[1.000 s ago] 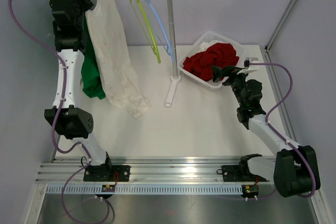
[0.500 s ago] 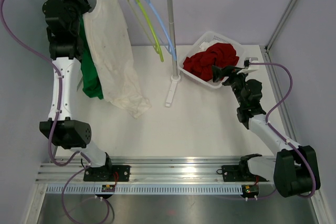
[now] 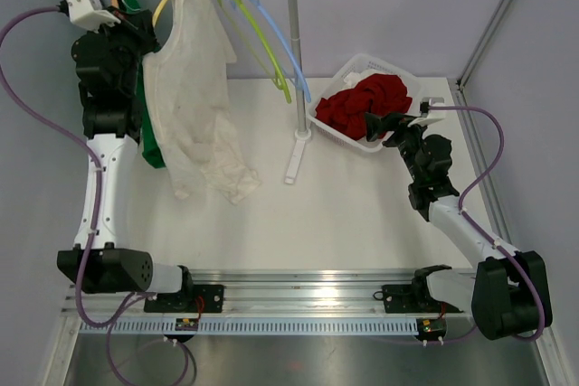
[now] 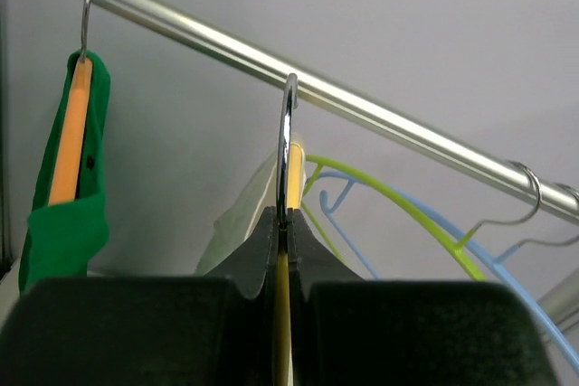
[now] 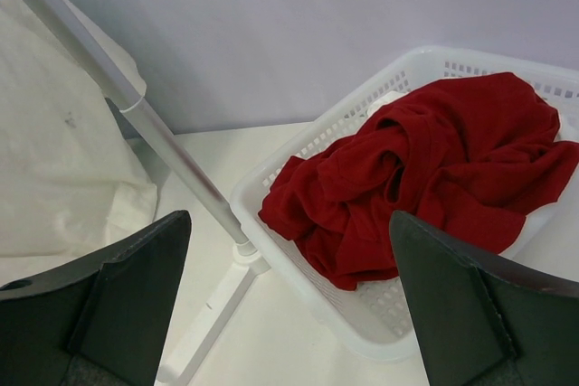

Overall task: Remove the t-shirt from the hanger
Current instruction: Grab a hanger with a tshirt on it with the left arm

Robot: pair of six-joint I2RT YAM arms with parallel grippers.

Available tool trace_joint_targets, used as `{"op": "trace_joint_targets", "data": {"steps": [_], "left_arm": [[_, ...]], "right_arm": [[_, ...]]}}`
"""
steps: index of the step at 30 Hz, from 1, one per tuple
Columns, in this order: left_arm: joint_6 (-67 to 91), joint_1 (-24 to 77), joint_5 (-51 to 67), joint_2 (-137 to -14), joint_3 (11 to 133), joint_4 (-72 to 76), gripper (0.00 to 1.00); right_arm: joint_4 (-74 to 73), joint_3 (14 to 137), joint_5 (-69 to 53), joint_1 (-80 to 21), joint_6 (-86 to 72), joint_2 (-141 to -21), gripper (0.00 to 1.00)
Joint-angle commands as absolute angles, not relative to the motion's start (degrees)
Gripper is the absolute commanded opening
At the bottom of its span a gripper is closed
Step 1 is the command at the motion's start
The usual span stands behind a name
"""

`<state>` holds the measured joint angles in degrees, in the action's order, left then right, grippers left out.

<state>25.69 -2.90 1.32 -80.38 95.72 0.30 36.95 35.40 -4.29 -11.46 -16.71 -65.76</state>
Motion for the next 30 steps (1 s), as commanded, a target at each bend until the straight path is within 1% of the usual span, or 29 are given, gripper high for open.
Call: {"op": "trace_joint_targets", "data": {"steps": [1,6,8,12,13,19,22,26,30], "left_arm": [[27.3,-2.8,0.2,-72.1,92.5,7.6,0.0],[25.8,-1.3,-5.3,-64.5,84.0,5.8,0.0],[26.5,-1.2,-5.4,-61.1,82.3,4.6,0.0],[29.4,-1.2,-3.6,-53.9,73.6,5.0,0.0],[30.8,-1.2,-3.4,-52.4,69.6,5.5,0.0],[34.0,-1.1,-1.9,-41.3,61.5,2.9,0.0],[35.8,-1.1,-0.4,-37.2,60.3,0.4,0.0],[37.5,-1.2,6.7,-33.1,56.2,-2.7,0.0],[37.0,-1.1,9.8,-28.3,52.2,-4.8,0.0]], "right_arm": [[37.5,38.0,-6.3,-11.7,-15.8,-65.2,1.0],[37.0,38.8,-7.5,-11.7,-16.0,-65.7,0.99],[36.7,39.0,-8.4,-11.8,-16.1,-65.7,0.99],[36.6,39.0,-9.9,-11.8,-16.6,-65.3,1.0],[36.3,39.0,-10.2,-11.8,-16.9,-65.0,1.0],[35.8,38.7,-13.4,-11.7,-17.8,-63.7,0.99],[35.5,38.9,-16.2,-11.8,-18.5,-63.1,1.0],[34.3,39.8,-21.7,-11.8,-21.4,-61.2,1.0],[29.5,40.3,-24.1,-12.3,-22.9,-56.3,1.0]]}}
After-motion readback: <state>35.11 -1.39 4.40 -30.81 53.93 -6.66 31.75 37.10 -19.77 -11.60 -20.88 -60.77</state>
